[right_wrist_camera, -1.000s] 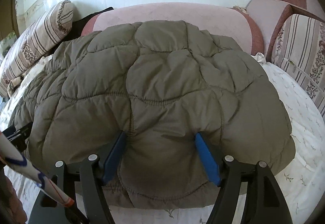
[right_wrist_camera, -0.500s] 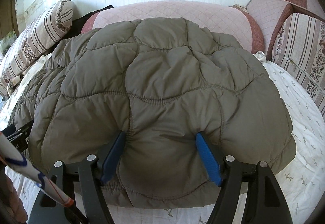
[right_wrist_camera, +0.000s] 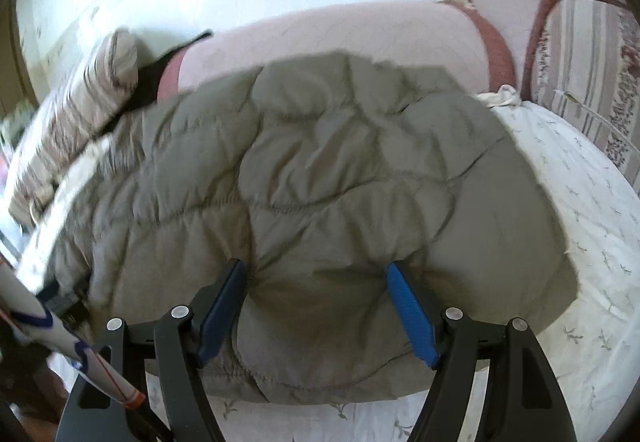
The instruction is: Fold large clothes
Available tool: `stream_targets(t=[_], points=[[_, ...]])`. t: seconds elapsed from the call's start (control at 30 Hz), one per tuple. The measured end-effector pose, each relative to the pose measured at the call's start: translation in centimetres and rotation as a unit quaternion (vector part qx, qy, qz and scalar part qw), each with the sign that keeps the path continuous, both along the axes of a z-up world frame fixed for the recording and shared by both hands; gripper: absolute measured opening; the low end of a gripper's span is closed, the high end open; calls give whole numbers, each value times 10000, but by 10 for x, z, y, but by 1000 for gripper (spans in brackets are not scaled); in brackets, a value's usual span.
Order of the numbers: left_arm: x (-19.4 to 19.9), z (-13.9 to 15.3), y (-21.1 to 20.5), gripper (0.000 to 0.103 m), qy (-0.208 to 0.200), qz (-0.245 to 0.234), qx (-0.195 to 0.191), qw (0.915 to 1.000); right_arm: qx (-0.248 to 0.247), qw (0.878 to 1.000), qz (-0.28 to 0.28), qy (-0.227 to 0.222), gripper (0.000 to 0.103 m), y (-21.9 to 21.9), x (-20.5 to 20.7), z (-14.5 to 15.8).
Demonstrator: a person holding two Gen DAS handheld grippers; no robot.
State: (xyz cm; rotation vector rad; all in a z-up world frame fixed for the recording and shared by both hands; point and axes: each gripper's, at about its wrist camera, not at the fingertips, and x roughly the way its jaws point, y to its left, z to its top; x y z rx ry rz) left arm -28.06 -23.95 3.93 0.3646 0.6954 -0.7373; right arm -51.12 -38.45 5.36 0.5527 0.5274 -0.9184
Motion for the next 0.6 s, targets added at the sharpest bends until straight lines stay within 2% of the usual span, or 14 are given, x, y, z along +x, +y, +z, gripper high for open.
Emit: stream_targets(t=[0.1,0.23,0.3,0.43,0.6], points=[[0,0,0,82,-12,3,4,10000,-218,9989,-405,-69,78,-8,-19,11],[-1,0,-1,82,-18,5,5,10000,366,9954,-880,-98,68,-36,-44,-7],[-1,0,-1,82,-29,6,12,10000,673,9945,-785,-147,68,-44,-46,-19],[1,0,-1,82,-41,1,19,10000,631,9955,-713,-4,69,-43,-41,-20],[1,0,-2,82,-37,0,21,10000,731,9933,-786,-419,69,-42,-54,-12]])
